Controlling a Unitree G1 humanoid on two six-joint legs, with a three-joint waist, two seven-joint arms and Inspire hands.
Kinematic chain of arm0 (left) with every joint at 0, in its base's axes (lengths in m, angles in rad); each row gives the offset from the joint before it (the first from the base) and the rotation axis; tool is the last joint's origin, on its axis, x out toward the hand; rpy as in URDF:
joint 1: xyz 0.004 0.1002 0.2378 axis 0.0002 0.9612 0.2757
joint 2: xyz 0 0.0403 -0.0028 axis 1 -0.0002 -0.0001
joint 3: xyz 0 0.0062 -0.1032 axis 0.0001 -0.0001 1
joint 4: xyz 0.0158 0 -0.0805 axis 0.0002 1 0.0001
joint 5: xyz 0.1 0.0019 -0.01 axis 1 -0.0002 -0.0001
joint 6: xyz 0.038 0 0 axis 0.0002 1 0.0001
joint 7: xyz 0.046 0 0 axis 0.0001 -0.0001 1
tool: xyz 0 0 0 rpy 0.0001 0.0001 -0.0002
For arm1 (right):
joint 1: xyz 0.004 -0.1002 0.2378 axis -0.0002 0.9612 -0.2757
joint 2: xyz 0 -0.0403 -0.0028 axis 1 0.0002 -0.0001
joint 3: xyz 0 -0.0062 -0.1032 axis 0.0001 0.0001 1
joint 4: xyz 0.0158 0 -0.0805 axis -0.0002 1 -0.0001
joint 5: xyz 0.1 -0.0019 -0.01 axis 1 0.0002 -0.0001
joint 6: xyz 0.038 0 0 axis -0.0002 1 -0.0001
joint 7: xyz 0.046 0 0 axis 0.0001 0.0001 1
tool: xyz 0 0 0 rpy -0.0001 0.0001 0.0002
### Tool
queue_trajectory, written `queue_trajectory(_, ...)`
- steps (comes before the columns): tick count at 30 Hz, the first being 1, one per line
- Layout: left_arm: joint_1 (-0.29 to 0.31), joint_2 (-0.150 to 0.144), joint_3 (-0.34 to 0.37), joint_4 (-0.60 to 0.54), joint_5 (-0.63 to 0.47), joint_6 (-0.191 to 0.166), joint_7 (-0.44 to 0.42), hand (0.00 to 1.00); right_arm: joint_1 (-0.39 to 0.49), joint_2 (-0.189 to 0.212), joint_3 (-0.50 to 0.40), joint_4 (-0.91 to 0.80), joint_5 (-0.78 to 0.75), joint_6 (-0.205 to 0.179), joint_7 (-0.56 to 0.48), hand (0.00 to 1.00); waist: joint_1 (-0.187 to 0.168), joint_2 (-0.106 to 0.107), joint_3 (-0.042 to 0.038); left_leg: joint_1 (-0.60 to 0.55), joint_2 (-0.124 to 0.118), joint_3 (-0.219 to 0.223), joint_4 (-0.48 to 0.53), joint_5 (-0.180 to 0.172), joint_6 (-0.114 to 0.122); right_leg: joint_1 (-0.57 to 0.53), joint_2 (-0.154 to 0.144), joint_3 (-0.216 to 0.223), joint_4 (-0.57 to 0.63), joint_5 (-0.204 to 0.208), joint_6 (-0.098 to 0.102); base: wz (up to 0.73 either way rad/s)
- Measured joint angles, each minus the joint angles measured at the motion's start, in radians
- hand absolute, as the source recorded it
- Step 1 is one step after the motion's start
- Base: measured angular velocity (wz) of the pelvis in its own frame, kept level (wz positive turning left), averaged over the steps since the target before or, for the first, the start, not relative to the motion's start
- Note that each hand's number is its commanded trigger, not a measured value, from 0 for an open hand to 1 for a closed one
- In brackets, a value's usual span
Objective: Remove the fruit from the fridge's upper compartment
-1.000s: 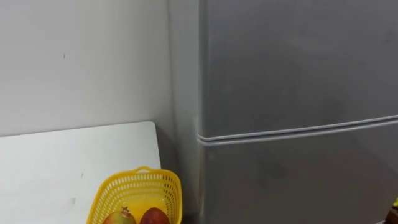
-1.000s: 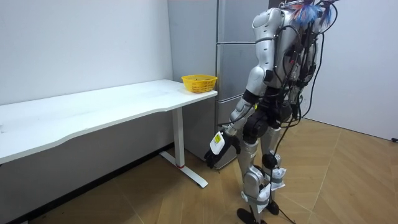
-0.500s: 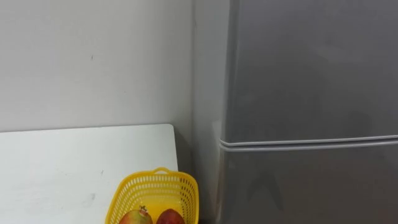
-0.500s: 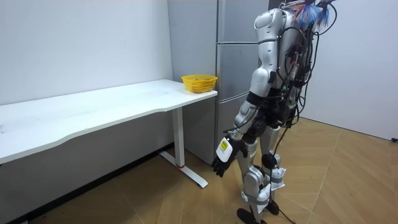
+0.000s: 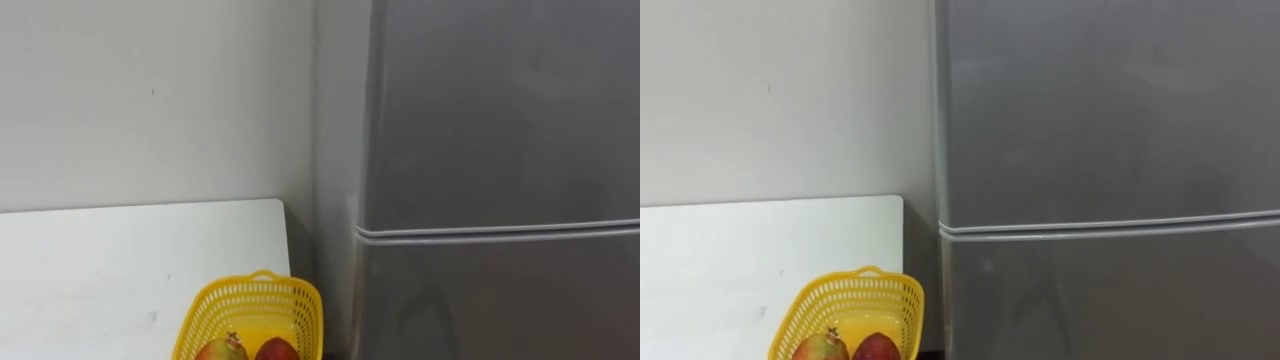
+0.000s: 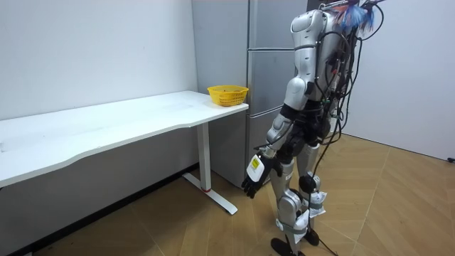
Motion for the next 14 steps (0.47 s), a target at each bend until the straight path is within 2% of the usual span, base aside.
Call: queue_trajectory(14, -0.001, 0.000, -0.011, 0.010, 0.000, 0.003, 0.000, 0.00, 0.008, 0.000, 0.000, 0.001, -0.022, 0.000, 0.000, 0.00, -0.002, -0.004, 0.0008, 0.010, -0.002, 0.000, 0.000, 0.000, 0.000, 0.018, -0.001, -0.001, -0.001, -0.002, 0.002, 0.00)
